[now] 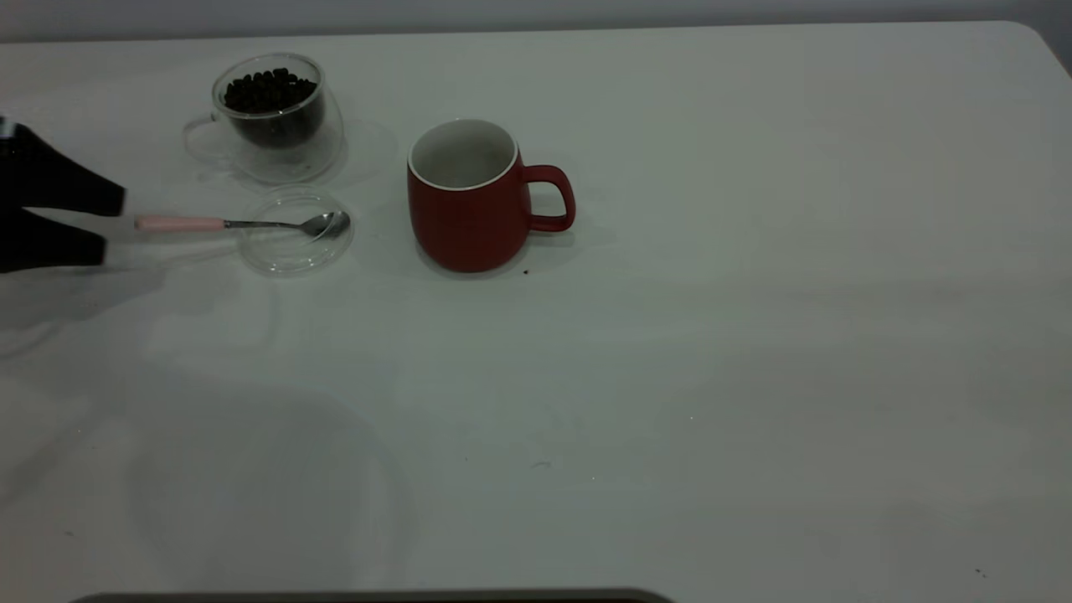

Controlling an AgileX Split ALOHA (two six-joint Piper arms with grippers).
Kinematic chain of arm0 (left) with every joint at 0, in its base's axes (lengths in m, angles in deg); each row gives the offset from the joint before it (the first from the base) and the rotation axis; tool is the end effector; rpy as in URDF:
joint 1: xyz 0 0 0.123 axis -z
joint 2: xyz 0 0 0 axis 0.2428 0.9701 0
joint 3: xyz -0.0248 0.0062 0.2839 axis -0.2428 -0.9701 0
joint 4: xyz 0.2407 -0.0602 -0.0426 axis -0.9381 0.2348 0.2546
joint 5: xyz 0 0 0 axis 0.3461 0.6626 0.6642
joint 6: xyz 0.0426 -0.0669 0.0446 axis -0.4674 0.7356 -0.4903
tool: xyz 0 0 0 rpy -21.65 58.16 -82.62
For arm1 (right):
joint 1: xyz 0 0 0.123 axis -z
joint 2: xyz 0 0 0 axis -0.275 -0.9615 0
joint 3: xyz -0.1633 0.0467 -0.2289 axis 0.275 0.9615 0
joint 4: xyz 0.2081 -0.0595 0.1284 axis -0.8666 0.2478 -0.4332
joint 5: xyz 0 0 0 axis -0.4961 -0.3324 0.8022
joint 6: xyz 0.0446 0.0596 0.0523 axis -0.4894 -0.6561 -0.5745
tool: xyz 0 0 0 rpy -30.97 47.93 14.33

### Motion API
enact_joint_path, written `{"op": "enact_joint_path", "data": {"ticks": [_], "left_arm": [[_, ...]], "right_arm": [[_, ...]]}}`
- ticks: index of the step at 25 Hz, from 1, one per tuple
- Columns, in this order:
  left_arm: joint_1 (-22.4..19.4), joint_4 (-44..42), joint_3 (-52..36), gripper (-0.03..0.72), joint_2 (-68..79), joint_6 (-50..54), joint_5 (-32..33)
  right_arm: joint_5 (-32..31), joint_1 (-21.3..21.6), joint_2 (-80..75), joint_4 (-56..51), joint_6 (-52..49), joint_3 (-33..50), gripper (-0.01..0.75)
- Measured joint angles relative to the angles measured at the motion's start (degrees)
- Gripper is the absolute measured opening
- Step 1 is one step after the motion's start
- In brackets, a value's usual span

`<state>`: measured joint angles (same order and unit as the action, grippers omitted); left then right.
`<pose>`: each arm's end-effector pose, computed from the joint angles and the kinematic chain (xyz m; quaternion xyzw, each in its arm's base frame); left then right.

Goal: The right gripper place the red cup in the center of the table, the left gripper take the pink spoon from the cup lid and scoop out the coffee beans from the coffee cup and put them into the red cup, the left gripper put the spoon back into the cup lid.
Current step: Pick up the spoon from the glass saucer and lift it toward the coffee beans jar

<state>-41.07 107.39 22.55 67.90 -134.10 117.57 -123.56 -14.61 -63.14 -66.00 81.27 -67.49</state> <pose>0.3815 0.1179 -0.0129 -0.0445 0.9096 -0.3859 0.1473 0.0003 0.0045 0.2644 -0.0269 0.8831 0.0026 0.4683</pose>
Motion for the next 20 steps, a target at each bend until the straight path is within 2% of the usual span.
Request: {"op": "enact_joint_path", "data": {"ticks": [11,15,20], "left_arm": [[5.4,7.2,0.6,0.672,3.3,-1.4,-0.3],[5.9,8.5,0.6,0.58,3.4,-1.4,-0.1],[5.9,8.6,0.6,0.396,3.4,-1.2,2.0]], "right_arm": [[0.0,0.0,0.0,-0.1,0.0,0.0,0.59],[0.0,0.0,0.0,-0.1,0.0,0.0,0.59],[0.0,0.0,0.0,-0.1,0.0,0.0,0.59]]}}
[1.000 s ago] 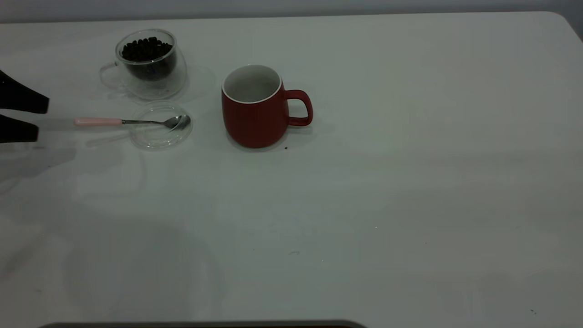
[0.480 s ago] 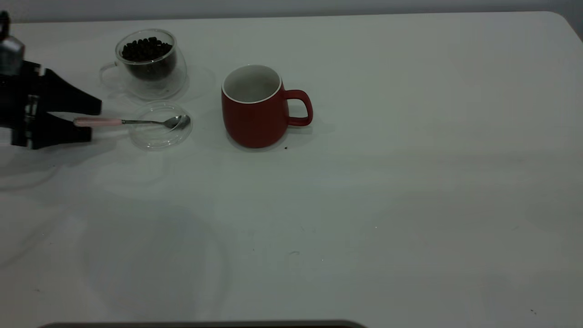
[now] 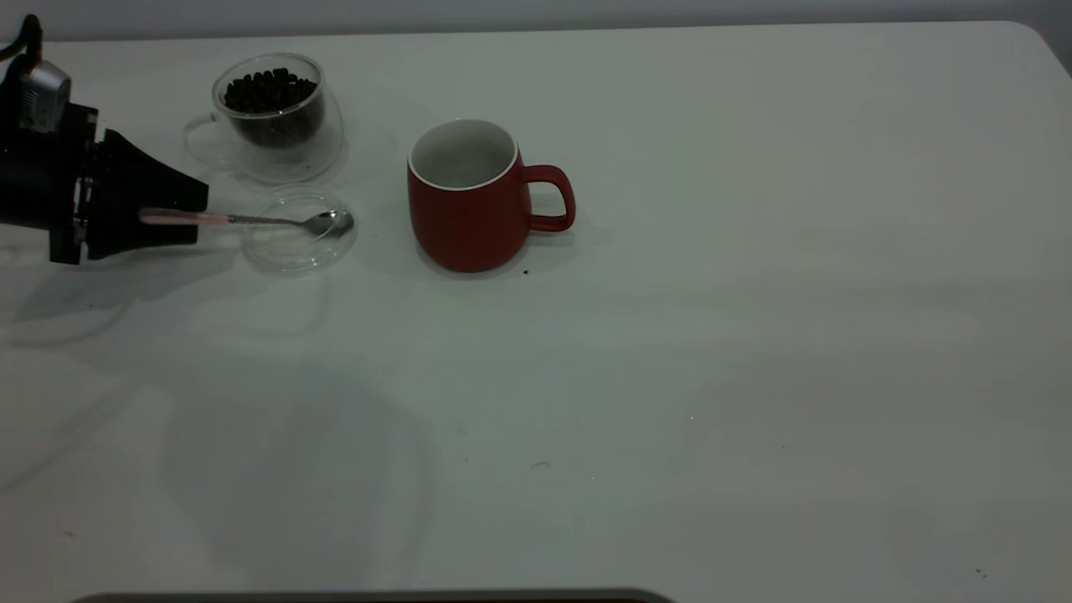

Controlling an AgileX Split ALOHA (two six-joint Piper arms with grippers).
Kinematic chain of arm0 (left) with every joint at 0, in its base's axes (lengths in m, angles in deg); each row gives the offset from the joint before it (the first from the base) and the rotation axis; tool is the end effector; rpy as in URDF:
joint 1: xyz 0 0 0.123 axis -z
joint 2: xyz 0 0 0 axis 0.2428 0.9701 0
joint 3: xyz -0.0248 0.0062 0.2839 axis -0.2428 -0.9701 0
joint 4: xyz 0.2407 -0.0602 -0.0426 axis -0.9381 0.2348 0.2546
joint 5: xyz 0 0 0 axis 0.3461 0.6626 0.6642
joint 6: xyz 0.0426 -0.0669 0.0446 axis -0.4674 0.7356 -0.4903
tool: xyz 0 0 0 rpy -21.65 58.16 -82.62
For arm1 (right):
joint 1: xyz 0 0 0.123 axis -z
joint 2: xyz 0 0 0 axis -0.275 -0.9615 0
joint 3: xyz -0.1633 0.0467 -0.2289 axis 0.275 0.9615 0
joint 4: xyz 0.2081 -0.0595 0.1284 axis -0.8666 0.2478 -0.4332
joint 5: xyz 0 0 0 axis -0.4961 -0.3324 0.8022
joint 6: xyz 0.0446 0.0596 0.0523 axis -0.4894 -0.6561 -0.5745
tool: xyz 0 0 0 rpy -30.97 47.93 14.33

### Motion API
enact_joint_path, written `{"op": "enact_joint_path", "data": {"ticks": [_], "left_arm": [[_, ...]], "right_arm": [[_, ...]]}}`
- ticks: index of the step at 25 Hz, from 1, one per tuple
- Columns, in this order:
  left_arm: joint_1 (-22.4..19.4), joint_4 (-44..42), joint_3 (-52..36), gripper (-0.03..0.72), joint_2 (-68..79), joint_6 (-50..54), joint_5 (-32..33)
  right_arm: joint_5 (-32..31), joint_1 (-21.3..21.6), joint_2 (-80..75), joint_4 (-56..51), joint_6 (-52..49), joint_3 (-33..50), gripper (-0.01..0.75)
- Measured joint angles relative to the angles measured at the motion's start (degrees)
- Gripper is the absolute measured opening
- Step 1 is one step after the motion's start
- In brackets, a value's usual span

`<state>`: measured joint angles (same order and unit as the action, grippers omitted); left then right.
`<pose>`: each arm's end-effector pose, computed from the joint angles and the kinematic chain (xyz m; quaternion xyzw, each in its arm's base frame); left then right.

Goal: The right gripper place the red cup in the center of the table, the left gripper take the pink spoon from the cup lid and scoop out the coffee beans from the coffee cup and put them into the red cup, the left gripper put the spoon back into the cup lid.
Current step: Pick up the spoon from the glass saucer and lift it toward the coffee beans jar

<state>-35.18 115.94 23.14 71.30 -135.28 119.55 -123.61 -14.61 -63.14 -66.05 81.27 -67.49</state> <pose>0.3954 0.0733 -0.0277 -0.0528 0.8871 -0.4351 0.1443 0.0003 0.0045 0.2643 -0.0270 0.8833 0.0030 0.4680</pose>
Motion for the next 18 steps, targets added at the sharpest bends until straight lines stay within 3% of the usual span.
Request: {"op": "enact_joint_path", "data": {"ticks": [7,18], "left_arm": [[-0.2,-0.3,0.0,0.136,0.0,0.8,0.5],[-6.5,-7.8,0.0,0.12,-2.9,1.9,5.9]], "right_arm": [[0.0,0.0,0.0,0.0,0.0,0.0,0.59],[0.0,0.0,0.0,0.0,0.0,0.0,0.59]]}}
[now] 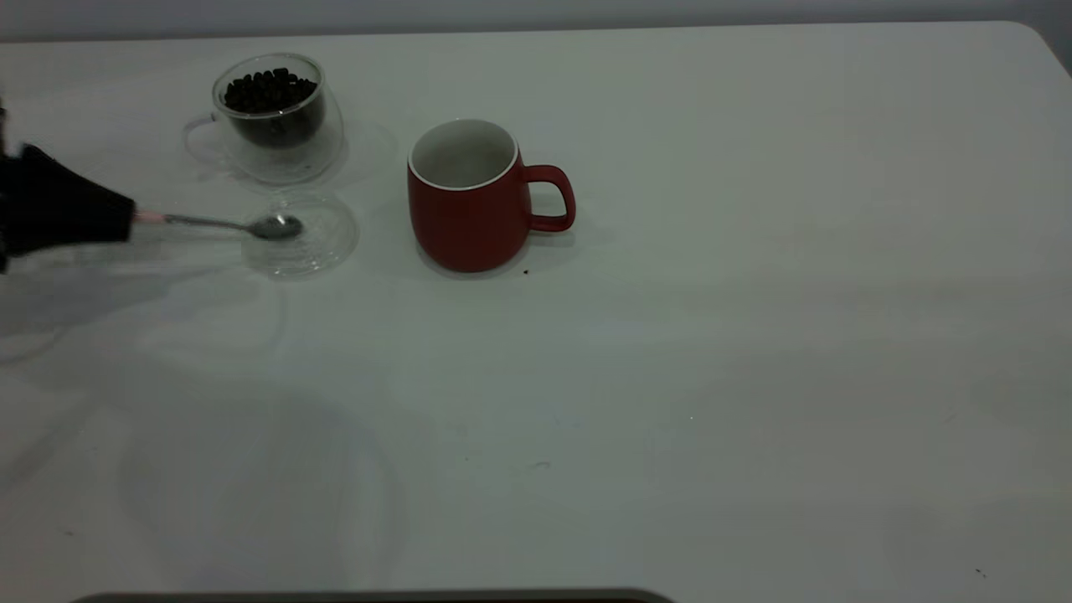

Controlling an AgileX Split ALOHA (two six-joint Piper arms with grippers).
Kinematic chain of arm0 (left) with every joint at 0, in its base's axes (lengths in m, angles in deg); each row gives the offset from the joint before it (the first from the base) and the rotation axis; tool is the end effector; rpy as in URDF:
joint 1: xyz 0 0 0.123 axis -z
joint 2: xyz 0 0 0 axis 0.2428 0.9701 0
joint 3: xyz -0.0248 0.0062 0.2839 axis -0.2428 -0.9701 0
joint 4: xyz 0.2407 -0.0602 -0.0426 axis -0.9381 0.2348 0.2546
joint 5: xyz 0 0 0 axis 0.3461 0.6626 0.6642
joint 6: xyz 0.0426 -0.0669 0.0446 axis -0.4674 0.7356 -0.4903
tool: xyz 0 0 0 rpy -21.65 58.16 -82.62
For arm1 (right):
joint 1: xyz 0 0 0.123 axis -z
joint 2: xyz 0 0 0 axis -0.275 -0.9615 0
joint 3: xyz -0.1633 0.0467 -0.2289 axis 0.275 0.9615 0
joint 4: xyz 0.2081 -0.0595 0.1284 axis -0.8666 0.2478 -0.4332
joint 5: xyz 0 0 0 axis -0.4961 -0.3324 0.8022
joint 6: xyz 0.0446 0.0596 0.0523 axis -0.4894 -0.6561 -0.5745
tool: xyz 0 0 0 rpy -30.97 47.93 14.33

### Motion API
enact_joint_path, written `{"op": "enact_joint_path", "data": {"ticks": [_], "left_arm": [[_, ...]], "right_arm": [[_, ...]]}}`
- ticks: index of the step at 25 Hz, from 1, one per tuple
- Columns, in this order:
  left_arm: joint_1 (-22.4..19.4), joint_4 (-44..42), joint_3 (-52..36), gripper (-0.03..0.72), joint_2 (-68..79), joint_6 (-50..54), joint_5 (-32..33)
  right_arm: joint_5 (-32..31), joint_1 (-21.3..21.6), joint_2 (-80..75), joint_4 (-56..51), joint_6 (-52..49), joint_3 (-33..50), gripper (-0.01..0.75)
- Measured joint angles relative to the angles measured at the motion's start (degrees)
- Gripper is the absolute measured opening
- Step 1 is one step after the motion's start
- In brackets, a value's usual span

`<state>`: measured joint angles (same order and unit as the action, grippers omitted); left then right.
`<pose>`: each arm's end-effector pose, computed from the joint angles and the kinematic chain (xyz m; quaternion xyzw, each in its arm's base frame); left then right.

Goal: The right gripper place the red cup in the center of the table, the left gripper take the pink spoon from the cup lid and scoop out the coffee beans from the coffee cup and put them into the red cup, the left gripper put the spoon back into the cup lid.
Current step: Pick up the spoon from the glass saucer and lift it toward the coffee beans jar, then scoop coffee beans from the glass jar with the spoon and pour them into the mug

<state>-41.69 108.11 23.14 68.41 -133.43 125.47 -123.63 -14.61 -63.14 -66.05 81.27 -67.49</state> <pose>0.3782 0.1142 -0.0064 -0.0405 0.8835 -0.4470 0.1340 0.0003 0.0045 0.2643 -0.0270 0.8834 0.0030 0.4678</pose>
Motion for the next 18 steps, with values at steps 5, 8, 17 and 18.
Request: {"op": "enact_joint_path", "data": {"ticks": [5,8,17,18], "left_arm": [[-1.1,3.7,0.0,0.12,-5.9,-4.0,0.6],[-1.1,7.6,0.0,0.12,-9.4,-8.8,0.8],[3.3,9.5,0.0,0.12,-12.7,-16.3,-7.9],[4.2,9.5,0.0,0.12,-12.7,-17.1,-9.8]], "right_arm": [[0.0,0.0,0.0,0.0,0.0,0.0,0.59],[0.0,0.0,0.0,0.0,0.0,0.0,0.59],[0.0,0.0,0.0,0.0,0.0,0.0,0.59],[0.0,0.0,0.0,0.0,0.0,0.0,0.59]]}}
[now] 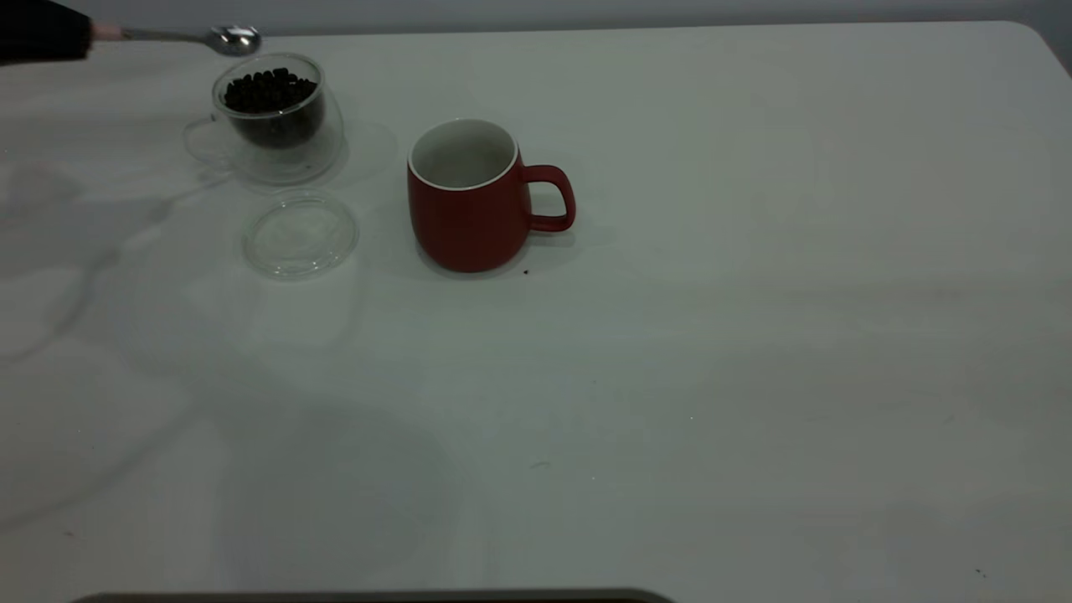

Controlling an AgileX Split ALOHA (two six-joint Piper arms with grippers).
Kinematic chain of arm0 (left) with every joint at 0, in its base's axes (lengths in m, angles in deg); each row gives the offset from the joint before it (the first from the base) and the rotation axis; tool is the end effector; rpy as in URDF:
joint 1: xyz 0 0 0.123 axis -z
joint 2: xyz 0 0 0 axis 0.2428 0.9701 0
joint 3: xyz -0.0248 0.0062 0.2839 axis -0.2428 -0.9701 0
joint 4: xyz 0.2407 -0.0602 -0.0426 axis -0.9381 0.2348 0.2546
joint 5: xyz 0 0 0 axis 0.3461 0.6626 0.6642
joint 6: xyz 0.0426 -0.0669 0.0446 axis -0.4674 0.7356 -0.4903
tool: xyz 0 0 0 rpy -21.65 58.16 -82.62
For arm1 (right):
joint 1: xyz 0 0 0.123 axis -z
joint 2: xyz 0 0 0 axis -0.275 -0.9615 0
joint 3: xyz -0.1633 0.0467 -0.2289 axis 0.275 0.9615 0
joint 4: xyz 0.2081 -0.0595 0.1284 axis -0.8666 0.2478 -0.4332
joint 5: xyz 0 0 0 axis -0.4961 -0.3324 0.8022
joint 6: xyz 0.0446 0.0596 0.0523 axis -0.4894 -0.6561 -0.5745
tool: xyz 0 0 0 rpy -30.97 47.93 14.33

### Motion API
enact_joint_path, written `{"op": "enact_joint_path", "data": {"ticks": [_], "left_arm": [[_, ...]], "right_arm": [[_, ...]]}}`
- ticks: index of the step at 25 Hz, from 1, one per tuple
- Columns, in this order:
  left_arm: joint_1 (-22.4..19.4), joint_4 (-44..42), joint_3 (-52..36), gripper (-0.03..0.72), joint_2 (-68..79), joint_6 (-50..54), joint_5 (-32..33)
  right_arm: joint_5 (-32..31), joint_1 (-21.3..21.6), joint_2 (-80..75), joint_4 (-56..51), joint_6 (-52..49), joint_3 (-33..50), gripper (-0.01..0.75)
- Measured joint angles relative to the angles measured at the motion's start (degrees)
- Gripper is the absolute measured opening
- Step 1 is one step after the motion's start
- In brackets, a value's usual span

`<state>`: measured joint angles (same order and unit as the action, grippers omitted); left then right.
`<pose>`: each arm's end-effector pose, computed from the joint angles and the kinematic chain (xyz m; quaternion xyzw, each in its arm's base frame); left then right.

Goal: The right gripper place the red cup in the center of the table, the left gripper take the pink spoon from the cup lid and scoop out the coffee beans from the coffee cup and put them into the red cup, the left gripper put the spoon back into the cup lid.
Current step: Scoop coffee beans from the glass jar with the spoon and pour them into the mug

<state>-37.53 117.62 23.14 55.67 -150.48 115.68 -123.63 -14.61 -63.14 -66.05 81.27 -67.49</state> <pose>0.4201 0.1045 0.0826 0.0862 0.8830 -0.3249 0.3276 0.0003 0.0045 0.2643 -0.0270 0.8834 0.0030 0.4678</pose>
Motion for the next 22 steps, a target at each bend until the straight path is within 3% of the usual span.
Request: {"op": "enact_joint_path", "data": {"ticks": [7,22], "left_arm": [[4.0,0.0,0.0,0.12,0.2,-3.4,-8.4],[4.0,1.8,0.0,0.12,4.5,2.1,-7.4]], "right_arm": [[0.0,0.0,0.0,0.0,0.0,0.0,0.59],[0.0,0.0,0.0,0.0,0.0,0.0,0.59]]}}
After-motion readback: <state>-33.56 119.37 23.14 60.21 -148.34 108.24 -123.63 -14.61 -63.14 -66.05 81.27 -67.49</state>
